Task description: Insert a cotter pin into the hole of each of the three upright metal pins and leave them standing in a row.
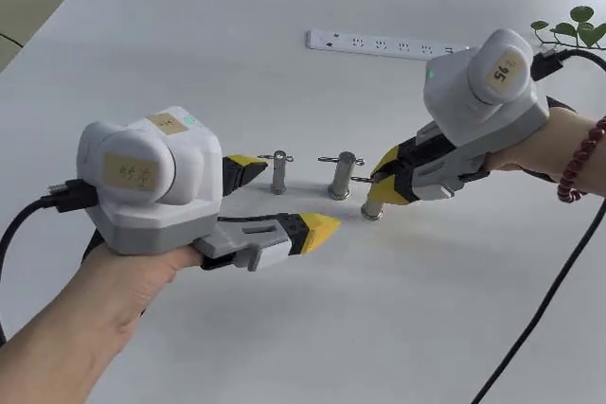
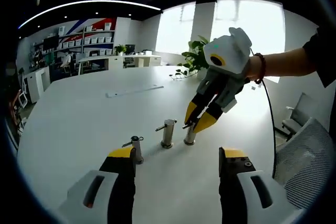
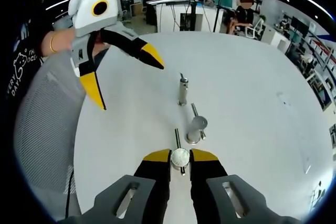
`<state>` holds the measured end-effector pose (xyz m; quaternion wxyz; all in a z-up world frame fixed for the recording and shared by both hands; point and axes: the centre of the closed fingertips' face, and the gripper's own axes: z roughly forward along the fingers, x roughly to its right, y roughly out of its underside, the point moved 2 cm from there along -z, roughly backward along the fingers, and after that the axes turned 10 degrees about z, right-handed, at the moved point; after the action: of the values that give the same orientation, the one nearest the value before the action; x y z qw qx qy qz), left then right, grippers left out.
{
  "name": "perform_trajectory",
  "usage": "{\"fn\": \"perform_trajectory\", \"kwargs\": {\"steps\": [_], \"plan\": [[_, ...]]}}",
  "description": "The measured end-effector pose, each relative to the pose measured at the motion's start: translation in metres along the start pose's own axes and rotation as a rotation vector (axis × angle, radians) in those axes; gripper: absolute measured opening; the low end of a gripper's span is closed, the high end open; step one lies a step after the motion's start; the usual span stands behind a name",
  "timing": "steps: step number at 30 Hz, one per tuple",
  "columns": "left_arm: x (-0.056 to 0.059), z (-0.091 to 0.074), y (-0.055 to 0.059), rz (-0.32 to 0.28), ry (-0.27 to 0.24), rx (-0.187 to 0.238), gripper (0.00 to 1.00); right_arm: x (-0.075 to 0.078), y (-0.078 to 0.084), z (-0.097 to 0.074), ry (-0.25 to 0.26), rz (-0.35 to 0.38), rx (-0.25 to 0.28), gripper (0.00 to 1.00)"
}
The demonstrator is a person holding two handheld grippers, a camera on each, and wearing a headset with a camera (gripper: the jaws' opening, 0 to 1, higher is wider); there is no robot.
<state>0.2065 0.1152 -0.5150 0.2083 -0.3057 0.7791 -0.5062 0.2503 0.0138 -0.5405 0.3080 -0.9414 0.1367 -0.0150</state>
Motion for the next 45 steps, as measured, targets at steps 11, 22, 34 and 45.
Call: {"fn": "perform_trajectory", "kwargs": {"steps": [11,22,34,45], "plan": [[-0.013,0.0,0.009,-0.02,-0.056,0.012,0.77,0.018,0.01,-0.002,0.026,-0.039,-0.022,0.08],[-0.018,0.0,0.011,-0.01,-0.08,0.018,0.9,0.028,0.015,-0.005,0.028,-0.054,-0.038,0.08],[-0.016,0.0,0.006,0.001,-0.074,0.039,0.99,0.036,0.018,-0.006,0.022,-0.046,-0.039,0.08],[-0.015,-0.001,0.004,0.0,-0.065,0.046,0.99,0.037,0.019,-0.007,0.012,-0.014,-0.05,0.09]]}}
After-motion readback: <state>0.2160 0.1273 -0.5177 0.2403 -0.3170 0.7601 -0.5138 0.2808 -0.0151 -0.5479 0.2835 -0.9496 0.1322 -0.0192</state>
